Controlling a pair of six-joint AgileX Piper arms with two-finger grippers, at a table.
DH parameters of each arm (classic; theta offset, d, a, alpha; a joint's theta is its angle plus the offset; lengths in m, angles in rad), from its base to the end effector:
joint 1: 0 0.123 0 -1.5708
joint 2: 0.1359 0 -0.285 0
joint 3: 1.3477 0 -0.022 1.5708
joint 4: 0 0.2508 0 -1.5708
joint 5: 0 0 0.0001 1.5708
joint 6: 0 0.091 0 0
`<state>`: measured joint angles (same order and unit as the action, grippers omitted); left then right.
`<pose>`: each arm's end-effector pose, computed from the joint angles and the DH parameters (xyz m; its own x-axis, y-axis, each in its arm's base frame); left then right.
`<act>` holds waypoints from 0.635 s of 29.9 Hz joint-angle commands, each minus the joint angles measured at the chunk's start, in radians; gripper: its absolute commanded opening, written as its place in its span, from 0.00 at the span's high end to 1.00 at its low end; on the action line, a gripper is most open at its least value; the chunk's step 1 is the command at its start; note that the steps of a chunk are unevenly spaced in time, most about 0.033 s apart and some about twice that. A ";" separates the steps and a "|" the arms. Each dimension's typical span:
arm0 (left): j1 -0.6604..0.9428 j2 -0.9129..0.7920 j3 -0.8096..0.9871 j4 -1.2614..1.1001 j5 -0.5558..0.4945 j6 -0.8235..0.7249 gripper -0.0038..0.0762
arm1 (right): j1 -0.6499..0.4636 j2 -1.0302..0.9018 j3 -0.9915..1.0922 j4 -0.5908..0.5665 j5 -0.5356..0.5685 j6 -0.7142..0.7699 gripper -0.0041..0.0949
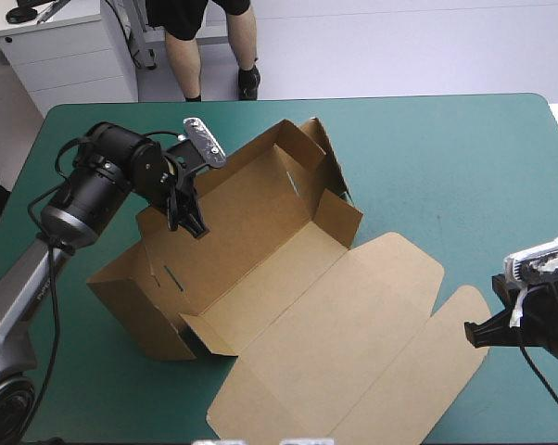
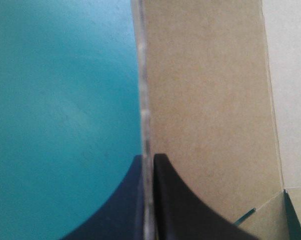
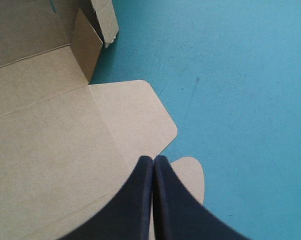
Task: Fold the box
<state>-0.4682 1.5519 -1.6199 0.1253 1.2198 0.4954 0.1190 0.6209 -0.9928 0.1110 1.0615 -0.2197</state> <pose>0.2918 -0.1356 0.3876 -0.4653 0.8062 -0.3655 0.7407 0.5807 0.3378 0.0810 0.0185 0.3983 -0.5203 -0.2273 -0.8232 -0.2870 0.9544 -0.0821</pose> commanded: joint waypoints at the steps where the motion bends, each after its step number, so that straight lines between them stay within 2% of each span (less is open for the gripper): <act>1: -0.097 -0.044 -0.032 0.102 -0.128 0.024 0.96 | -0.004 0.001 -0.036 -0.002 -0.052 -0.002 0.98; 7: -0.218 -0.044 -0.032 0.168 -0.214 0.127 0.96 | -0.004 0.001 -0.036 0.002 -0.033 0.003 0.98; 13: -0.285 -0.044 -0.032 0.155 -0.211 0.240 0.96 | -0.004 0.001 -0.036 0.002 -0.023 0.013 0.98; 19: -0.327 -0.054 -0.032 0.159 -0.258 0.272 0.96 | -0.004 0.001 -0.036 0.002 -0.007 0.024 0.98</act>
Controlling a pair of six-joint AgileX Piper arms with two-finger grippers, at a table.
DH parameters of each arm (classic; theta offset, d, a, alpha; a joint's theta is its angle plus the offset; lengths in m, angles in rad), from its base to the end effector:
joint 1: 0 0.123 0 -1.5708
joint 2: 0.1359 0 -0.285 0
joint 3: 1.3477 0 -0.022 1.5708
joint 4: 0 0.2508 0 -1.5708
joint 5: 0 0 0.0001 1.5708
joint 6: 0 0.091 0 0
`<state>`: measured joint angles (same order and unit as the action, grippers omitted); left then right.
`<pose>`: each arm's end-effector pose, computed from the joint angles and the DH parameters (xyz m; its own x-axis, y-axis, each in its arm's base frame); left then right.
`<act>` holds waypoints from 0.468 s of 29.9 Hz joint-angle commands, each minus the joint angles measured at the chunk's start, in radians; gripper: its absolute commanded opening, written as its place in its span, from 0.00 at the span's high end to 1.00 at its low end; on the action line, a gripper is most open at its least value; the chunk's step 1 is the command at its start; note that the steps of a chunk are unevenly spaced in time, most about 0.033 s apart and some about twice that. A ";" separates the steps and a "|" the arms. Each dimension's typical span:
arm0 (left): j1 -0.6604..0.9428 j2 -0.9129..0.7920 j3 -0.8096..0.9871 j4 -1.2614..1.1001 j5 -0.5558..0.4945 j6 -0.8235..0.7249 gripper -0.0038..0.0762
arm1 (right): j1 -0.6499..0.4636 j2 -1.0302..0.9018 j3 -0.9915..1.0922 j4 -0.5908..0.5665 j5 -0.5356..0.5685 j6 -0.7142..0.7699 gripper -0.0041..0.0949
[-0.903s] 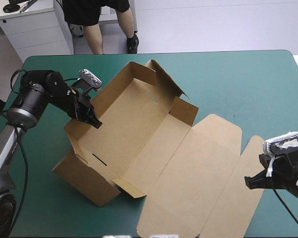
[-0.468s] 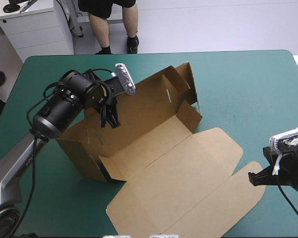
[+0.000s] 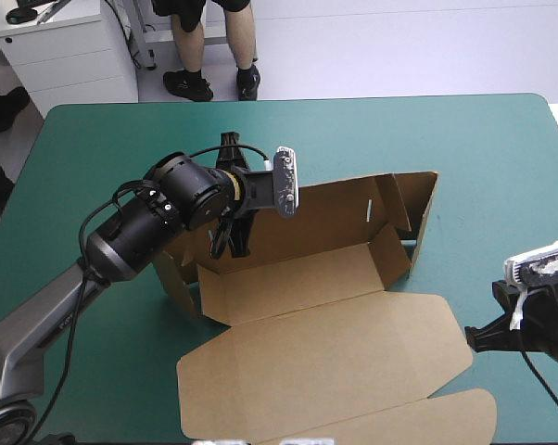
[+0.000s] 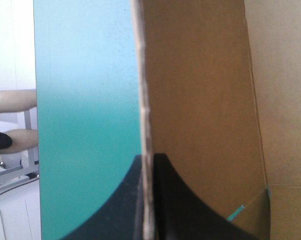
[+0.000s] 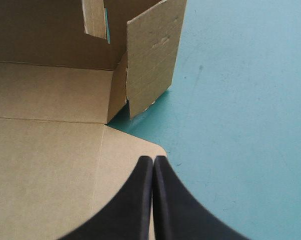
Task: Fold the box
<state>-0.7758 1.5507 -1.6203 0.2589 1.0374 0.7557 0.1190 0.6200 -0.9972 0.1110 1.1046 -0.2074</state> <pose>0.2530 -0.2200 0.3993 0.1090 0.9544 -0.2778 0.7882 0.0873 0.6092 0.0781 0.0184 0.3965 -0.5530 -0.2232 -0.8028 -0.2873 0.9555 -0.0677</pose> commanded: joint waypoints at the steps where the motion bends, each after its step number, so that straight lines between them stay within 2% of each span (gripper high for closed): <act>1: -0.024 -0.055 -0.032 0.025 -0.080 0.011 0.96 | -0.004 0.002 -0.032 0.002 -0.050 0.021 0.98; 6: -0.026 -0.070 -0.001 -0.024 -0.098 0.084 0.96 | -0.004 0.002 -0.032 0.002 -0.050 0.030 0.98; 9: -0.036 -0.107 0.079 0.007 -0.166 0.098 0.96 | -0.004 0.002 -0.032 0.002 -0.050 0.034 0.98; 14: -0.036 -0.176 0.238 0.099 -0.320 -0.002 0.96 | -0.004 0.002 -0.032 0.006 -0.054 0.034 0.98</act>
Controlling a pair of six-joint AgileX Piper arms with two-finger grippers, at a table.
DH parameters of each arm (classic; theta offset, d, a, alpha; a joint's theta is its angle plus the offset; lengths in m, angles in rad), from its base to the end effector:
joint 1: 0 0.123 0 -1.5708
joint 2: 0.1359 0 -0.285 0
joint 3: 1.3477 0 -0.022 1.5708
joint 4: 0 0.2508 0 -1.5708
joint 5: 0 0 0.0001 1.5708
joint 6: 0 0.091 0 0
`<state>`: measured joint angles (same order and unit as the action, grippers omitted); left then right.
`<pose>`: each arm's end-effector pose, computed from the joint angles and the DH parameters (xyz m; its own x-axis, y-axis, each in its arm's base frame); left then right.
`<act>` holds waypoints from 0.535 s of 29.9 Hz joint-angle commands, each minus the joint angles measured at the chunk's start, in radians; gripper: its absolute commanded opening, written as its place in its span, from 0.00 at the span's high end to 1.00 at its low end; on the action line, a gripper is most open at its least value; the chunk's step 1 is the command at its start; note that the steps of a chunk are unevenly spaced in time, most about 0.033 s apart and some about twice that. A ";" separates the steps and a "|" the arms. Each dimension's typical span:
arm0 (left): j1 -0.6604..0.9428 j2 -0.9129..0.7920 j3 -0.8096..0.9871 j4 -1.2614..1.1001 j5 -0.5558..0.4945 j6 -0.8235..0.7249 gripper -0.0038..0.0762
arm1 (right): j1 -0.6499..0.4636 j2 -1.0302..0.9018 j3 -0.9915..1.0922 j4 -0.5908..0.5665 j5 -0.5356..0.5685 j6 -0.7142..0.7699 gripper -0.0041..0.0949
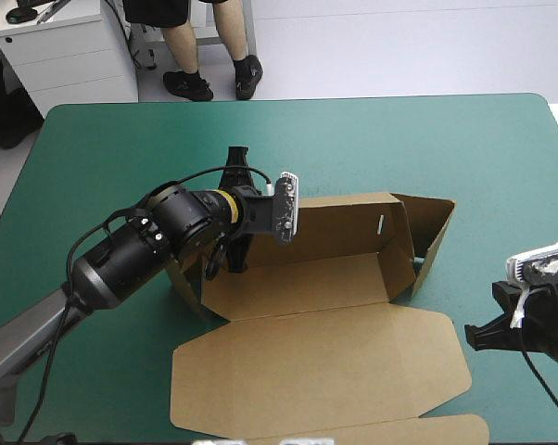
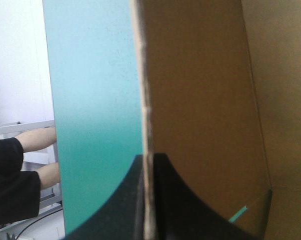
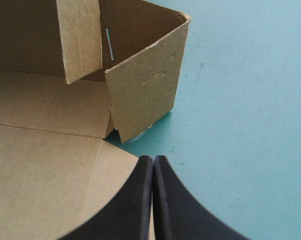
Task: Fold the box
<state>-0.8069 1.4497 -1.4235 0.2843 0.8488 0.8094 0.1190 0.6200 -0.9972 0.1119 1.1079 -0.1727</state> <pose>0.2332 -0.2158 0.3834 0.2465 0.9320 -0.2658 0.7289 0.0024 0.6846 0.0779 0.0185 0.3963 -0.5651 -0.1901 -0.8028 -0.2687 0.9624 -0.0387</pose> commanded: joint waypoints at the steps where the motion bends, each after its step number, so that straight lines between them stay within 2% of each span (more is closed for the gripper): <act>1: -0.005 -0.081 0.065 0.106 -0.152 -0.085 0.96 | -0.004 0.002 -0.032 0.005 -0.058 0.000 0.98; 7: -0.005 -0.093 0.203 0.308 -0.259 -0.265 0.96 | -0.004 0.002 -0.032 0.008 -0.065 0.023 0.98; 13: -0.005 -0.102 0.320 0.372 -0.393 -0.275 0.96 | -0.004 0.002 -0.032 0.008 -0.065 0.023 0.98; 16: -0.005 -0.101 0.345 0.374 -0.406 -0.289 0.96 | -0.004 0.002 -0.032 0.008 -0.065 0.023 0.98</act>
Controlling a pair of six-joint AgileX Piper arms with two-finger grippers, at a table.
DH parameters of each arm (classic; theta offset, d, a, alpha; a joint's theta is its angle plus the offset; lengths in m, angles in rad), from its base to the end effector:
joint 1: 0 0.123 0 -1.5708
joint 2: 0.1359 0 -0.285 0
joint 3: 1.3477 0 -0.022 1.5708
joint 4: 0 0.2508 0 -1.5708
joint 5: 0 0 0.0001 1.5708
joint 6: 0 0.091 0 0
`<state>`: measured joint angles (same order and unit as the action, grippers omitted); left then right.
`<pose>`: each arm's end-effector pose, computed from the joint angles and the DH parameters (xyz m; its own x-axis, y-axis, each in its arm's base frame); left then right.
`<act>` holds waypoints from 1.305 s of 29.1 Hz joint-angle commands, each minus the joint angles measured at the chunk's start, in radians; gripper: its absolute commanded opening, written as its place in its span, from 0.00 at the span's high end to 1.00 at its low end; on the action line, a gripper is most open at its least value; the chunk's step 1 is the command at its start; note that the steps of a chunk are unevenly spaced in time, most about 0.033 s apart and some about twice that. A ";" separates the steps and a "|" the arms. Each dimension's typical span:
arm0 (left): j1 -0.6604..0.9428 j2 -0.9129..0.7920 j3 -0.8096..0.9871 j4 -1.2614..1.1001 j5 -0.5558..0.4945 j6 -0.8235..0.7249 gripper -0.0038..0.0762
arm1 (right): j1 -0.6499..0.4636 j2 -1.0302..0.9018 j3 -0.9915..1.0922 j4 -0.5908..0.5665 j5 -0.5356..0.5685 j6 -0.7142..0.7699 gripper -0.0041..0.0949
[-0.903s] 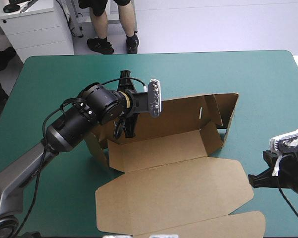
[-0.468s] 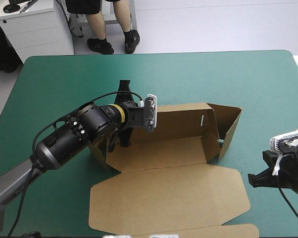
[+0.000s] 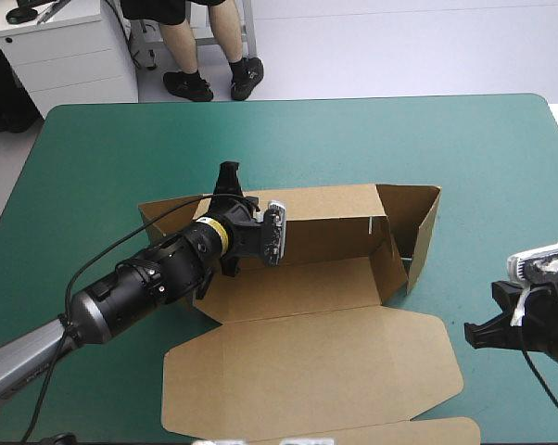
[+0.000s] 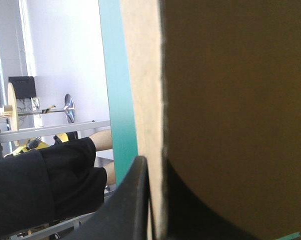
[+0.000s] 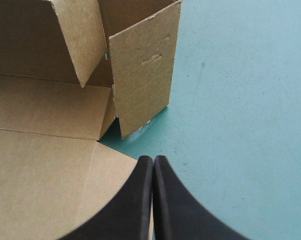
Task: Fold the box
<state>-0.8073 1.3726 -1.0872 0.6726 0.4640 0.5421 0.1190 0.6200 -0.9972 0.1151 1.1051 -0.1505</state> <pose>0.2299 -0.2034 0.3323 0.3386 0.9201 -0.1969 0.5547 -0.0262 0.8316 0.0780 0.0187 0.3965 -0.5688 -0.1667 -0.8054 -0.2572 0.9662 -0.0183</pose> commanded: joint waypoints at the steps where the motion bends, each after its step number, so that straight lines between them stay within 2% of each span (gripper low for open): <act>1: -0.005 -0.024 0.011 -0.015 -0.019 -0.039 0.96 | -0.004 0.002 -0.032 0.005 -0.064 0.003 0.98; 7: -0.017 -0.061 0.013 -0.021 -0.014 -0.090 0.96 | -0.004 0.004 -0.050 0.005 -0.081 0.003 0.97; 10: -0.043 -0.078 0.013 -0.017 -0.014 -0.090 0.96 | -0.004 0.014 -0.094 0.005 -0.097 0.011 0.92; 14: -0.052 -0.085 0.013 -0.014 -0.013 -0.090 0.96 | -0.004 0.057 -0.187 0.005 -0.077 0.020 0.77; 18: -0.052 -0.085 0.013 -0.018 0.002 -0.090 0.96 | -0.004 0.116 -0.297 0.003 -0.008 0.020 0.54; 22: -0.052 -0.085 0.013 -0.014 0.011 -0.090 0.96 | -0.004 0.179 -0.381 0.001 -0.005 0.028 0.30; 24: -0.052 -0.085 0.013 -0.014 0.011 -0.090 0.96 | -0.004 0.220 -0.417 0.001 -0.010 0.028 0.24; 35: -0.052 -0.085 0.013 -0.014 0.011 -0.087 0.96 | -0.004 0.549 -0.630 0.005 -0.005 0.061 0.23; 38: -0.052 -0.085 0.013 -0.016 0.011 -0.085 0.96 | -0.004 0.690 -0.742 0.030 0.040 0.072 0.23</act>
<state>-0.8497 1.3130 -1.0552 0.6766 0.4813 0.4652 0.1190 1.2585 -1.6519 0.1252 1.1668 -0.0830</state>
